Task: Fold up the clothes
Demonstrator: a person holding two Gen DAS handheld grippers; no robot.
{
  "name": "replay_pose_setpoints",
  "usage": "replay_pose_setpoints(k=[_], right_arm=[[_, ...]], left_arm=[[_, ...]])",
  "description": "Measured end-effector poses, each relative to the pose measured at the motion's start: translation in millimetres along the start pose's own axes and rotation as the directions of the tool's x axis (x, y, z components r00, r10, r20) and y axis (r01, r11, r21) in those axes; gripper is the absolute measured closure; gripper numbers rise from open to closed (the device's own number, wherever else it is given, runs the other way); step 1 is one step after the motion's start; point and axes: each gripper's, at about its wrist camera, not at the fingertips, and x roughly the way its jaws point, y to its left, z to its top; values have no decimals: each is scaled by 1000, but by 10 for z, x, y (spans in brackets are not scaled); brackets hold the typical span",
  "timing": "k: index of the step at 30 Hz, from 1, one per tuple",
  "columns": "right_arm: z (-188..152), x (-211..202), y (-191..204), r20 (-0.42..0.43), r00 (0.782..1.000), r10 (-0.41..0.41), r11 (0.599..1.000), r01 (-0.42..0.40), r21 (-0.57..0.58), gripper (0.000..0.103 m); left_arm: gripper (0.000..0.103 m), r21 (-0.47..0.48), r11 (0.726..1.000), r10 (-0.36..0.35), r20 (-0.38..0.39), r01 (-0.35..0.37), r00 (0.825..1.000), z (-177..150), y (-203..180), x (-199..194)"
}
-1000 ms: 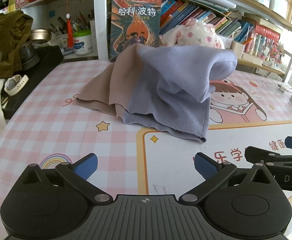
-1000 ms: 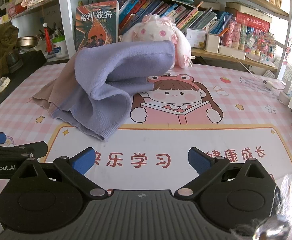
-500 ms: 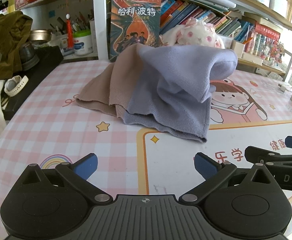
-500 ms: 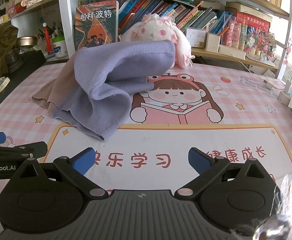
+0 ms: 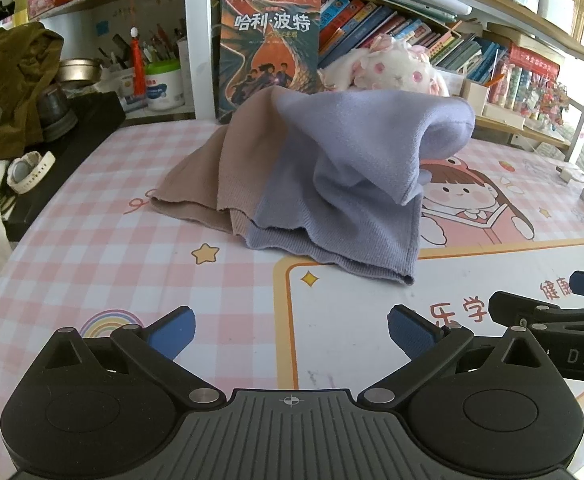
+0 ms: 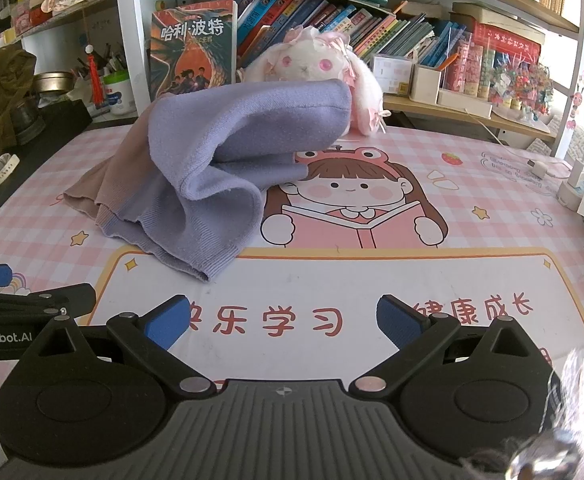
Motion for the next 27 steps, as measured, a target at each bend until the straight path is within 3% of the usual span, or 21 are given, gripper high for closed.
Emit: replay_pose_setpoints(k=[19, 27], right_arm=[[11, 41, 26, -13, 1000, 18, 1000, -18, -1, 3], [-9, 24, 35, -16, 1000, 17, 1000, -16, 11, 3]], left_arm=[[0, -14, 1000, 17, -39, -18, 999, 7, 53, 79], [0, 5, 1000, -24, -8, 24, 1000, 27, 26, 64]])
